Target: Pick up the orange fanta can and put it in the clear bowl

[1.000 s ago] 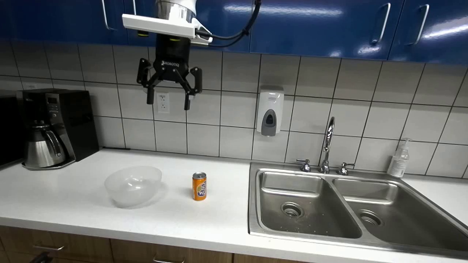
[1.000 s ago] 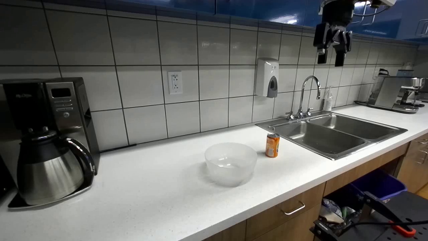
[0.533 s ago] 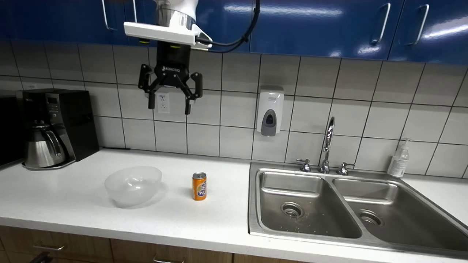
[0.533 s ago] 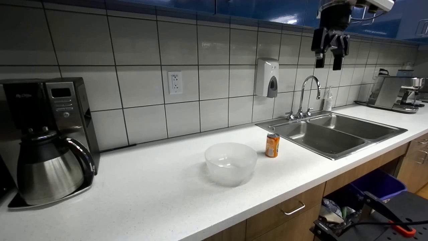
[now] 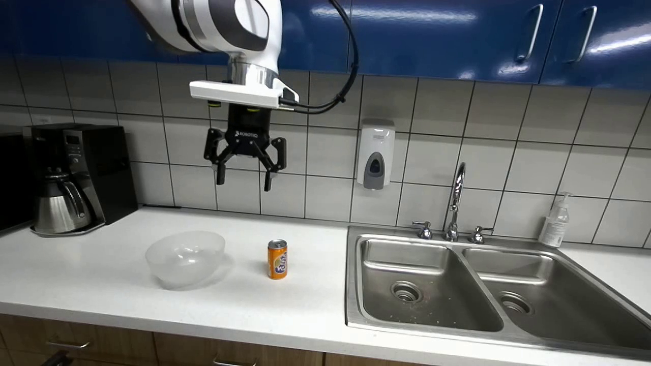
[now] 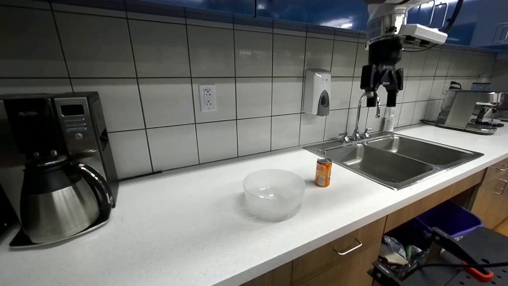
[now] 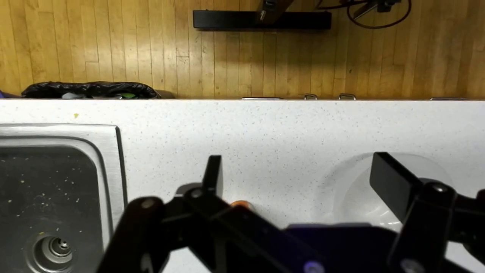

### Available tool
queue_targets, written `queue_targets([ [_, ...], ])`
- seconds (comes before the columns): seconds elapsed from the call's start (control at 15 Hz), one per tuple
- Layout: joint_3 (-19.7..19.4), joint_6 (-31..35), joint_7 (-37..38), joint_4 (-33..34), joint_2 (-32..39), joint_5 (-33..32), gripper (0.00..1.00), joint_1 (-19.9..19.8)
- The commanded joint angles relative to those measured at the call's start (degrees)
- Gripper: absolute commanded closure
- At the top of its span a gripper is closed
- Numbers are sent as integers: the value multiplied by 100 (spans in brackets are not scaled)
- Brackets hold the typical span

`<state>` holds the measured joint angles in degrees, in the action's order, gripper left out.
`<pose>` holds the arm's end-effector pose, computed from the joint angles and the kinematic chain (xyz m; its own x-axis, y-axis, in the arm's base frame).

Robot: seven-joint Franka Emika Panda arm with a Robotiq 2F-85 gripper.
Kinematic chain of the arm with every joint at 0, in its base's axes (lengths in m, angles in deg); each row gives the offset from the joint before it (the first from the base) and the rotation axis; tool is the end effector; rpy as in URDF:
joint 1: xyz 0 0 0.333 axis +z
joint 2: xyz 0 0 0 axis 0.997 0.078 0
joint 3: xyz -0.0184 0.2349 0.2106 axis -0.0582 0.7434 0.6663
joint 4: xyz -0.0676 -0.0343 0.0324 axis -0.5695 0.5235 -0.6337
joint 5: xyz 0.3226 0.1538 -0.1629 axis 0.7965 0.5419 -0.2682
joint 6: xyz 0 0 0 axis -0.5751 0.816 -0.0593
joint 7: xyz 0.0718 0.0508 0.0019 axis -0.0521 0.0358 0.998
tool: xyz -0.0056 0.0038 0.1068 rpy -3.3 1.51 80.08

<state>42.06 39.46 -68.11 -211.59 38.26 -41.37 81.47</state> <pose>0.4357 -0.1666 0.4028 0.9832 0.0942 -0.1563 0.0860 -0.9946 -0.0587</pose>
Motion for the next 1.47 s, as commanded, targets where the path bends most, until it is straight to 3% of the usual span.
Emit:
queue_targets([
  [0.0,175,289,51,193,502,-84,0,-179],
  [1.4,719,1460,443,2441,3667,99,0,-604],
])
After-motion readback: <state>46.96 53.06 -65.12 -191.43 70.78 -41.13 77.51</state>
